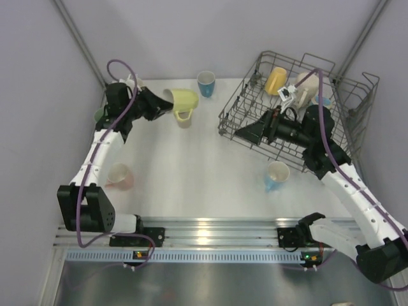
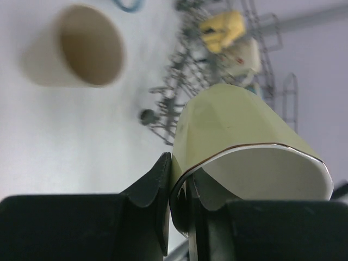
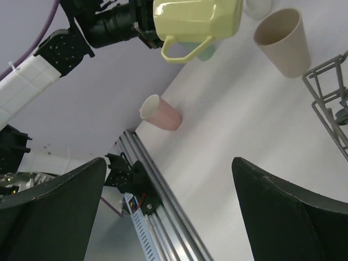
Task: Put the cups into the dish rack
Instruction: Grab a cup with the left arm, then pass the cup from the left arm to the right
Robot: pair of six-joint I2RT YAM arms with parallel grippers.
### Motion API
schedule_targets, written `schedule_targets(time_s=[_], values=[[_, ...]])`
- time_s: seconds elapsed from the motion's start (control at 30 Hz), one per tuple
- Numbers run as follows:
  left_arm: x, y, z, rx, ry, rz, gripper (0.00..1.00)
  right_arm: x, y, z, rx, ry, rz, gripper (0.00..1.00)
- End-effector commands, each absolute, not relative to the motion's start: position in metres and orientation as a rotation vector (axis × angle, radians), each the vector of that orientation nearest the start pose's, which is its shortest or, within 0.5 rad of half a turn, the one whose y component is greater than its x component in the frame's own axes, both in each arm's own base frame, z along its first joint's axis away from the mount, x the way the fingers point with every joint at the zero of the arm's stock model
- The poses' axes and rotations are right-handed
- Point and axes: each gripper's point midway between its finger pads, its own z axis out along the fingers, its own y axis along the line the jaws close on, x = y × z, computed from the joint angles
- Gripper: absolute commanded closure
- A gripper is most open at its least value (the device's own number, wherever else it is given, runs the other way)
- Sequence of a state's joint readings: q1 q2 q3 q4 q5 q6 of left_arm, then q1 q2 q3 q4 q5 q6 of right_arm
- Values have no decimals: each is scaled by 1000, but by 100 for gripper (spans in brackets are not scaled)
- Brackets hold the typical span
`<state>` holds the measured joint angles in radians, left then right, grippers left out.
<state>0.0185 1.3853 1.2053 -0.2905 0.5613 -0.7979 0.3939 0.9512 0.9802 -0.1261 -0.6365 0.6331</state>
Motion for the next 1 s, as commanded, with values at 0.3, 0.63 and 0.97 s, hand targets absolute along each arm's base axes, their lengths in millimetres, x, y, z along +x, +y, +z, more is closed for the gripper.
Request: schedule_targets(time_s=[0.3,0.63,0.97], values=[[316,-218,452,88,1431,-1696,100,244,314,402,-387,1605,1429,1],[303,-241,455,117,1332,-1831,100,241,350,430,-387,1469,1520,1],[300,-262,447,132,1276,-1821,100,252,355,437,-396,1459,1470,3]])
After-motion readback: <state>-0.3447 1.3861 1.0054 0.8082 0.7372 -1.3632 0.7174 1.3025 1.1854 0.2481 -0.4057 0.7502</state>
